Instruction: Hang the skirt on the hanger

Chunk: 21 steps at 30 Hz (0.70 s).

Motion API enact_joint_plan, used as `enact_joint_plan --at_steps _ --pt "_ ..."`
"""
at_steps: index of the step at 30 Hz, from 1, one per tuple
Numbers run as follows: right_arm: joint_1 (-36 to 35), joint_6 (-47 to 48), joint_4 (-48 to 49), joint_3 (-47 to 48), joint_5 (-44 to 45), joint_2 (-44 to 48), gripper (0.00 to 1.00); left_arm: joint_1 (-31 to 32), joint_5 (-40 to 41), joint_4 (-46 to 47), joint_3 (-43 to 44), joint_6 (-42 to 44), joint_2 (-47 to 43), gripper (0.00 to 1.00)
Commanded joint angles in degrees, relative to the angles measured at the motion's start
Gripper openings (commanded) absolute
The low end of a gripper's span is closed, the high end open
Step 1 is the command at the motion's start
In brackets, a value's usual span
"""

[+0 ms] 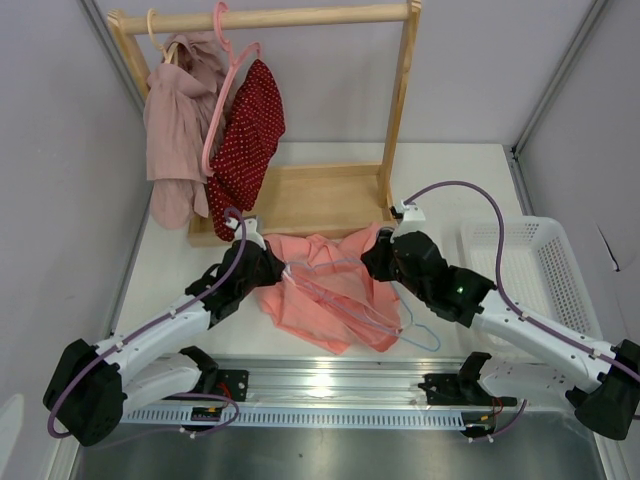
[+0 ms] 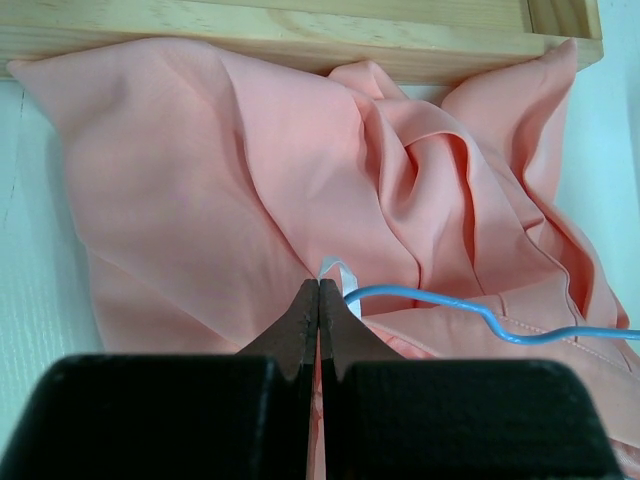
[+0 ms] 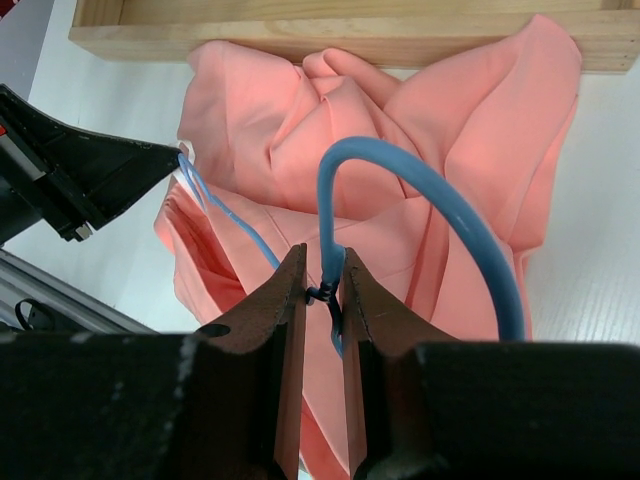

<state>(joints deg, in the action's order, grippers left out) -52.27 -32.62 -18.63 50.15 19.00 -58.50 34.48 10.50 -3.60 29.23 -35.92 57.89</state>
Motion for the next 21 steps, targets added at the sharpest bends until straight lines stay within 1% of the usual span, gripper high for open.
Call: enact_joint_plan --at_steps 1,7,12,17,21 --pt "0.15 -0.34 0.26 2.58 -0.72 -0.12 0.00 -0.20 0.75 1.05 0.30 1.47 -1.02 0.00" --pt "-0.20 0.28 0.79 2.76 -0.20 -1.79 0.00 -0.20 -0.74 1.49 1.35 2.61 -1.46 0.00" --pt "-0.90 0.72 2.02 2.58 1.91 -2.50 0.00 -0.20 -2.06 1.22 2.49 3.49 -2.34 0.00" --pt "-0.90 1.33 5.71 2.58 2.97 -2.85 0.00 -0.03 -5.66 0.26 4.69 4.89 -1.46 0.00" --pt "-0.90 1.60 8.70 2.76 2.00 -3.46 0.00 0.24 -7.15 0.34 5.57 6.21 -0.85 0.00"
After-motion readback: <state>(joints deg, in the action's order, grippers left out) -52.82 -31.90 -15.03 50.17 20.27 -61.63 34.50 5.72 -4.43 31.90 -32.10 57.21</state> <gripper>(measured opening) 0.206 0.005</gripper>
